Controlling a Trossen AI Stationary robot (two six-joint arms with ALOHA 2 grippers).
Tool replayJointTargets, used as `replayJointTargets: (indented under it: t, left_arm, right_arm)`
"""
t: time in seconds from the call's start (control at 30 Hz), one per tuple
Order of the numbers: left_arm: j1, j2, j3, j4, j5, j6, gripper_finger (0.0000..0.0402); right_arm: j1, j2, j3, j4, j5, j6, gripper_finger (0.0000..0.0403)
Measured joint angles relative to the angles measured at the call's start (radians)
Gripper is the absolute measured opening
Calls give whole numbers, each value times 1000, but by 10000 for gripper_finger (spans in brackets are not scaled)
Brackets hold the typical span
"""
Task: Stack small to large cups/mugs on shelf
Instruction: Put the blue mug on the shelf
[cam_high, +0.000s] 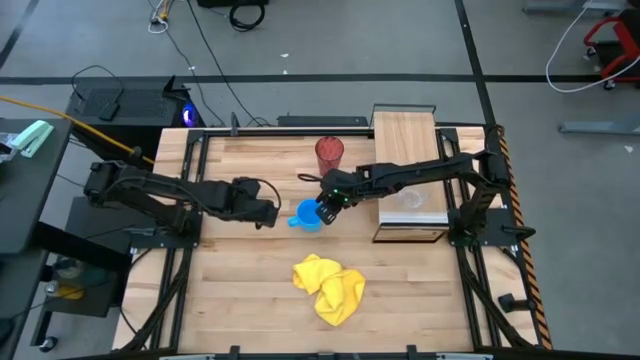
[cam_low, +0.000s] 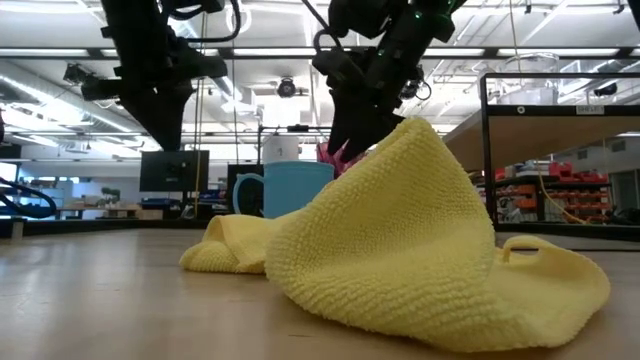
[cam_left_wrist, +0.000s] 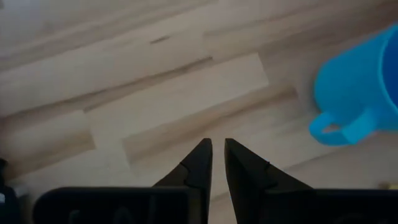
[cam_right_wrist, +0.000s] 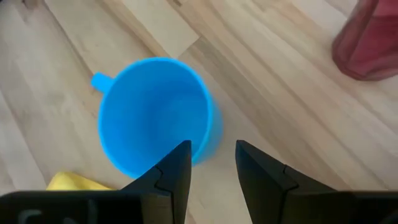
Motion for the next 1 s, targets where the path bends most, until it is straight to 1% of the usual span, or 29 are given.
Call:
replayJointTargets:
  t: [0.17, 0.23, 0.3, 0.37, 0.5, 0.67, 0.77, 1.0]
  left_arm:
    - [-25, 71, -22, 64, 48, -1, 52]
    - [-35, 84, -61, 154, 82, -1, 52]
    - [-45, 84, -110, 282, 100, -2, 52]
    - [-54, 79, -164, 413, 97, -27, 52]
    - [-59, 75, -260, 578, 86, -83, 50]
    - [-59, 82, -335, 827, 66, -102, 44]
    - [-52, 82, -341, 865, 37, -97, 44]
    - [-6, 82, -341, 907, 29, -52, 39]
  right_arm:
    - [-1, -2, 0, -10, -7, -11, 132]
    - [-1, -10, -1, -29, -10, -12, 132]
    - [-1, -14, 0, -32, -12, -17, 132]
    - [-1, -18, -1, -49, -25, -35, 132]
    - [-1, -29, -1, -55, -33, -54, 132]
    - [-1, -37, -1, -56, -33, -58, 132]
    - [-1, -37, -1, -59, -33, -60, 132]
    - [-1, -37, -1, -57, -33, -62, 132]
